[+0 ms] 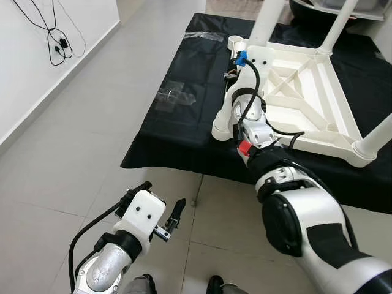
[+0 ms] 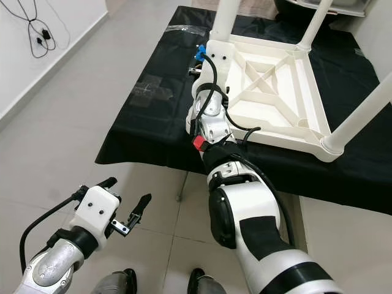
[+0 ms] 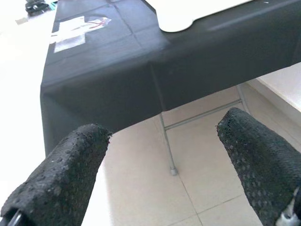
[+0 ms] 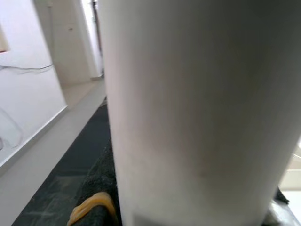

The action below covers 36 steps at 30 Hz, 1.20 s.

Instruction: Building children table

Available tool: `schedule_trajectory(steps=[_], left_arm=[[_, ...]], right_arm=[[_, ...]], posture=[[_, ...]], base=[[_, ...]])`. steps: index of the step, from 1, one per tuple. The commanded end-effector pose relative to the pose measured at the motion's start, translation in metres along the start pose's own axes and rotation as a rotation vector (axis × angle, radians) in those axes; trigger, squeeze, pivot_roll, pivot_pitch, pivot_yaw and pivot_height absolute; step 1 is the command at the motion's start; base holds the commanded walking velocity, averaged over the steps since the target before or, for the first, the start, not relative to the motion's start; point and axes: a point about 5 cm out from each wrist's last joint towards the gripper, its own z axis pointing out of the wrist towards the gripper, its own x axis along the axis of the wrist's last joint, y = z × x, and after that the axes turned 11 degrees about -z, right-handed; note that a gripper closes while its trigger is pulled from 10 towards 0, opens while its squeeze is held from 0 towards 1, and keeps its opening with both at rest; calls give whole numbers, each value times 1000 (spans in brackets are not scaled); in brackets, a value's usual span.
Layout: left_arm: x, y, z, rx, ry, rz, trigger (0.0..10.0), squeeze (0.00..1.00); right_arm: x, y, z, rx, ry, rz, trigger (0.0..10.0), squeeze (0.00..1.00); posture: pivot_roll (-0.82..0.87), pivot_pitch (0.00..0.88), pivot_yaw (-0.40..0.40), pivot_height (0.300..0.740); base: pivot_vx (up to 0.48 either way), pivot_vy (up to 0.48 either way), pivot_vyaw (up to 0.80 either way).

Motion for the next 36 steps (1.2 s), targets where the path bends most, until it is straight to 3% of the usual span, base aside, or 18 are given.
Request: schedule_trajectory(steps=[1, 5, 7, 10, 12, 14, 18, 25, 32, 36], left_arm=[[-7, 4, -1, -5, -22, -6, 10000, 0], [-7, 4, -1, -4, -21, -10, 10000, 0], [-8, 5, -1, -5, -19, -13, 10000, 0], [-8, 5, -1, -6, -18, -14, 10000, 0], [-8, 5, -1, -5, -17, -15, 10000, 0], [-9, 5, -1, -4, -17, -15, 10000, 0], [-9, 6, -1, -3, -15, -15, 10000, 0], [-10, 7, -2, -3, -16, -18, 10000, 0], [-10, 7, -2, -3, -16, -18, 10000, 0], [-11, 7, -2, -5, -16, -18, 10000, 0]], right_arm=[[-41, 4, -10, -51, -161, -81, 10000, 0], [-39, -3, -12, -61, -171, -158, 10000, 0], [-30, -8, -11, -119, -163, -273, 10000, 0], [-28, -8, -11, -140, -164, -297, 10000, 0], [-24, -10, -12, -193, -162, -380, 10000, 0], [-24, -11, -12, -198, -176, -379, 10000, 0], [-33, -10, -14, -215, -266, -324, 10000, 0], [-59, -3, -21, -240, -515, -135, 10000, 0], [-61, 0, -21, -255, -547, -97, 10000, 0], [-65, 8, -19, -282, -601, -21, 10000, 0]], posture=[[129, 244, -79, 740], [129, 244, -79, 740], [124, 248, -84, 740], [124, 248, -84, 740], [122, 247, -86, 740], [122, 244, -87, 740], [122, 242, -88, 740], [125, 232, -87, 740], [127, 231, -86, 740], [129, 223, -87, 740]], base=[[0, 0, 0], [0, 0, 0], [0, 0, 0], [0, 0, 0], [0, 0, 0], [0, 0, 0], [0, 0, 0], [0, 0, 0], [0, 0, 0], [0, 0, 0]])
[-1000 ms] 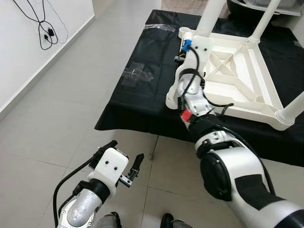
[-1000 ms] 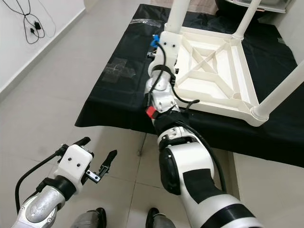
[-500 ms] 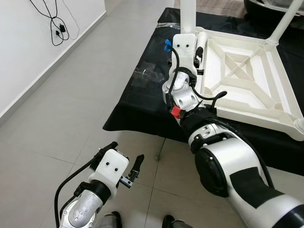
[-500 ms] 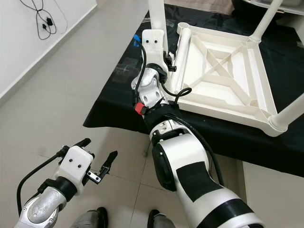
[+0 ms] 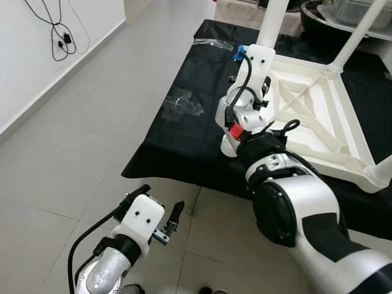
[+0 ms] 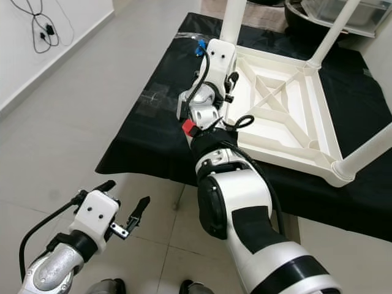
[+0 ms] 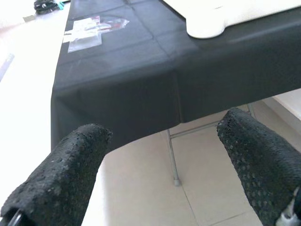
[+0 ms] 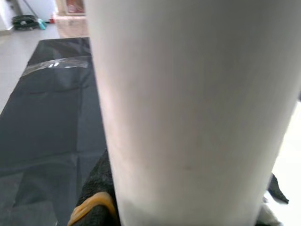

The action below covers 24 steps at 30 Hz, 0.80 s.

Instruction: Building children table

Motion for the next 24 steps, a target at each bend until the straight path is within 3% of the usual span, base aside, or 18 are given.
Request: schedule_trajectory(steps=[1, 7, 9, 11, 14, 17, 20, 22, 24], left_arm=[[-4, 5, -1, -16, -12, -7, 10000, 0], [-4, 5, -1, -19, -12, -4, 10000, 0], [-5, 4, -1, -21, -13, -1, 10000, 0], [-5, 4, -1, -21, -13, -1, 10000, 0], [-5, 4, -1, -23, -14, 1, 10000, 0], [-6, 1, 0, -11, -16, 0, 10000, 0], [-6, 0, 0, -8, -17, -1, 10000, 0], [-6, -1, 1, -6, -19, -2, 10000, 0], [-6, -2, 2, -3, -20, -6, 10000, 0]], right_arm=[[-68, 12, 7, -27, -284, -17, 10000, 0], [-75, 20, 11, -57, -323, 66, 10000, 0], [-66, 19, 14, 0, -242, 104, 10000, 0], [-66, 19, 14, 0, -242, 104, 10000, 0], [-41, 9, 12, 184, -31, 175, 10000, 0], [10, 2, -4, 422, 338, 294, 10000, 0], [21, 2, -10, 478, 418, 307, 10000, 0], [35, 3, -18, 585, 518, 325, 10000, 0], [39, 4, -22, 655, 553, 335, 10000, 0]], posture=[[129, 223, -87, 740], [131, 218, -81, 740], [132, 217, -78, 740], [132, 217, -78, 740], [131, 215, -78, 740], [137, 214, -76, 740], [136, 213, -73, 740], [131, 207, -69, 740], [131, 206, -67, 740]], base=[[0, 0, 0], [0, 0, 0], [0, 0, 0], [0, 0, 0], [0, 0, 0], [0, 0, 0], [0, 0, 0], [0, 0, 0], [0, 0, 0]])
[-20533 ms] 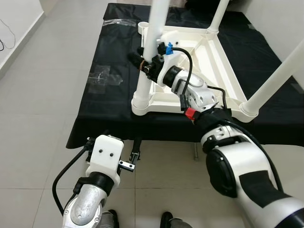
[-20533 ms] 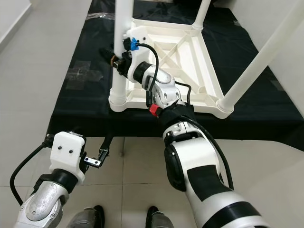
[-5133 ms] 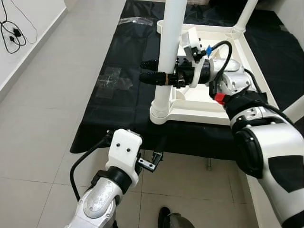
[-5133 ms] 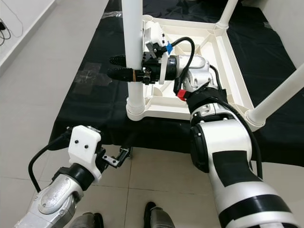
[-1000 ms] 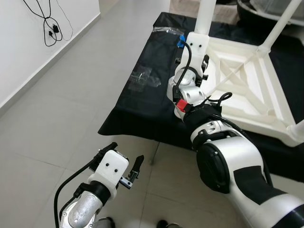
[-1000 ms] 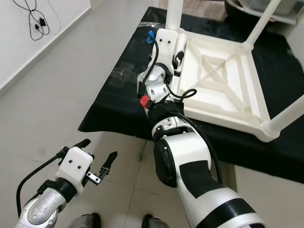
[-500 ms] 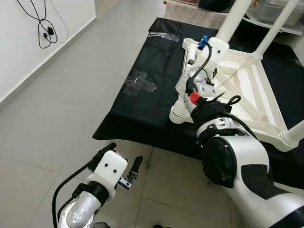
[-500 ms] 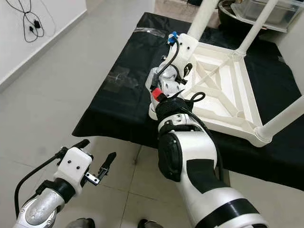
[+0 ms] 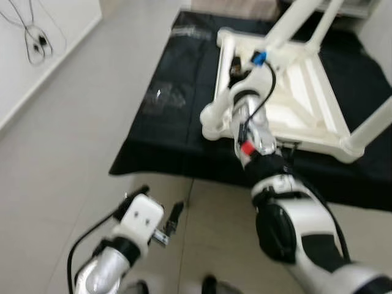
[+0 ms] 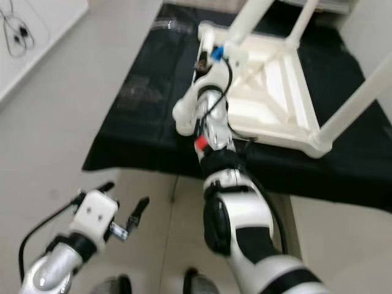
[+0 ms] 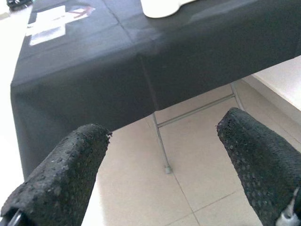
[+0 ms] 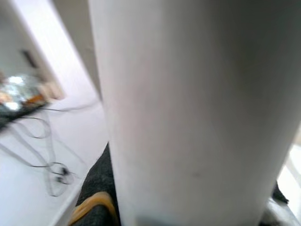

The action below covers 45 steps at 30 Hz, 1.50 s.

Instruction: Building children table

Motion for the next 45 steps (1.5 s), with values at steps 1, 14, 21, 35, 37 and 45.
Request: schedule_trajectory(steps=[1, 14, 21, 35, 37, 45], left_arm=[[-3, -2, 1, 3, -13, -14, 10000, 0], [15, -6, 15, -23, 28, -25, 10000, 0], [20, -8, 20, -50, 41, 1, 10000, 0], [18, -14, 23, -46, 21, 20, 10000, 0], [19, -14, 24, -46, 20, 21, 10000, 0], [17, -14, 24, -52, 14, 18, 10000, 0]], right_arm=[[14, -6, -2, 148, 71, 36, 10000, 0], [-18, -14, -58, 608, -42, 175, 10000, 0], [-26, -24, -86, 759, -84, 233, 10000, 0], [-15, -33, -124, 973, -126, 307, 10000, 0], [-14, -34, -125, 980, -128, 307, 10000, 0], [-14, -35, -128, 990, -131, 310, 10000, 0]], posture=[[128, 202, -62, 740], [127, 187, -54, 740], [128, 180, -54, 740], [120, 174, -50, 740], [121, 174, -48, 740], [121, 175, -47, 740]], base=[[0, 0, 0], [0, 0, 0], [0, 0, 0], [0, 0, 0], [0, 0, 0], [0, 0, 0]])
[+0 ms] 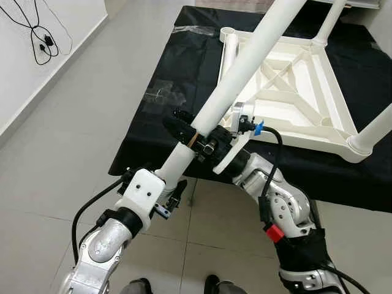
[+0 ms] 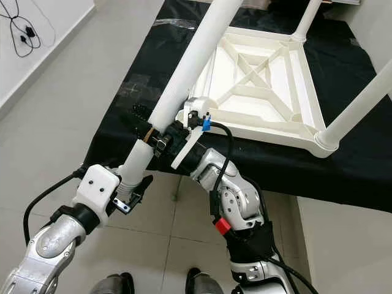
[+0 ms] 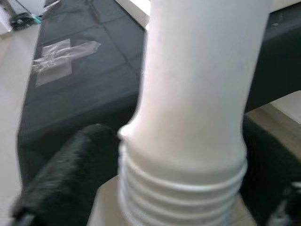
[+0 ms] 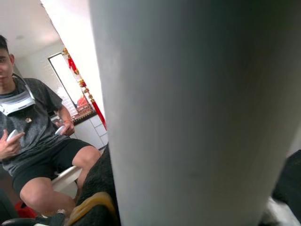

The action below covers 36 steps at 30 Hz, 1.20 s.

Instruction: Building children table

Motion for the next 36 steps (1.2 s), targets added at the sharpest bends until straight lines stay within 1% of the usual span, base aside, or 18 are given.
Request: schedule_trajectory(steps=[1, 2, 12, 13, 14, 15, 16, 21, 22, 23, 24, 25, 27, 28, 29, 31, 33, 36], left_arm=[[-11, 1, -2, -9, -57, -3, 4000, 0], [-14, 2, -3, -13, -69, -1, 0, 0], [-18, 4, -4, -23, -86, 2, 0, 0], [-18, 4, -4, -29, -94, -1, 8627, 0], [-18, 5, -4, -37, -95, -6, 10000, 0], [-18, 5, -4, -37, -95, -6, 10000, 0], [-17, 6, -4, -42, -96, -9, 10000, 0], [-15, 7, -8, -66, -94, -32, 10000, 0], [-15, 9, -11, -96, -102, -52, 10000, 0], [-15, 9, -11, -96, -102, -52, 10000, 0], [-14, 13, -18, -161, -110, -85, 10000, 0], [-14, 13, -18, -161, -110, -85, 10000, 0], [-14, 17, -23, -223, -125, -136, 10000, 0], [-13, 21, -26, -275, -138, -183, 10000, 0], [-13, 21, -26, -275, -138, -183, 10000, 0], [-11, 27, -32, -348, -156, -250, 10000, 0], [-10, 28, -33, -369, -163, -273, 10000, 0], [-11, 31, -44, -464, -203, -319, 10000, 0]], right_arm=[[2, -7, 1, 35, 8, 5, 10000, 0], [3, -8, 1, 34, 10, 5, 10000, 0], [9, -13, 0, 51, 13, 9, 10000, 0], [10, -12, 0, 43, 14, 15, 10000, 0], [10, -11, 0, 35, 14, 17, 10000, 0], [10, -11, 0, 35, 14, 17, 10000, 0], [8, -7, -1, 22, 12, 13, 10000, 1000], [6, -3, -5, 33, -2, 10, 10000, 1000], [6, 0, -6, 47, -5, 10, 10000, 827], [6, 0, -6, 47, -5, 10, 10000, 827], [8, 2, -9, 99, -7, 46, 10000, 0], [8, 2, -9, 99, -7, 46, 10000, 0], [7, 3, -12, 152, -22, 61, 10000, 0], [5, 3, -13, 182, -36, 61, 10000, 0], [5, 3, -13, 182, -36, 61, 10000, 0], [2, 4, -13, 227, -54, 67, 10000, 0], [1, 4, -13, 244, -58, 71, 10000, 0], [0, 4, -14, 339, -80, 106, 10000, 0]], posture=[[120, 173, -49, 740], [118, 171, -47, 740], [113, 162, -43, 740], [114, 158, -44, 740], [114, 158, -44, 740], [114, 158, -44, 740], [116, 157, -45, 740], [119, 153, -42, 740], [117, 152, -39, 740], [117, 152, -39, 740], [120, 150, -38, 740], [120, 150, -38, 740], [122, 147, -35, 740], [125, 145, -35, 740], [125, 145, -35, 740], [125, 145, -35, 740], [129, 143, -34, 740], [134, 145, -32, 740]], base=[[0, 0, 0], [0, 0, 0], [0, 0, 0], [0, 0, 0], [0, 0, 0], [0, 0, 0], [0, 0, 0], [0, 0, 0], [0, 0, 0], [0, 0, 0], [0, 0, 0], [0, 0, 0], [0, 0, 0], [0, 0, 0], [0, 0, 0], [0, 0, 0], [0, 0, 0], [0, 0, 0]])
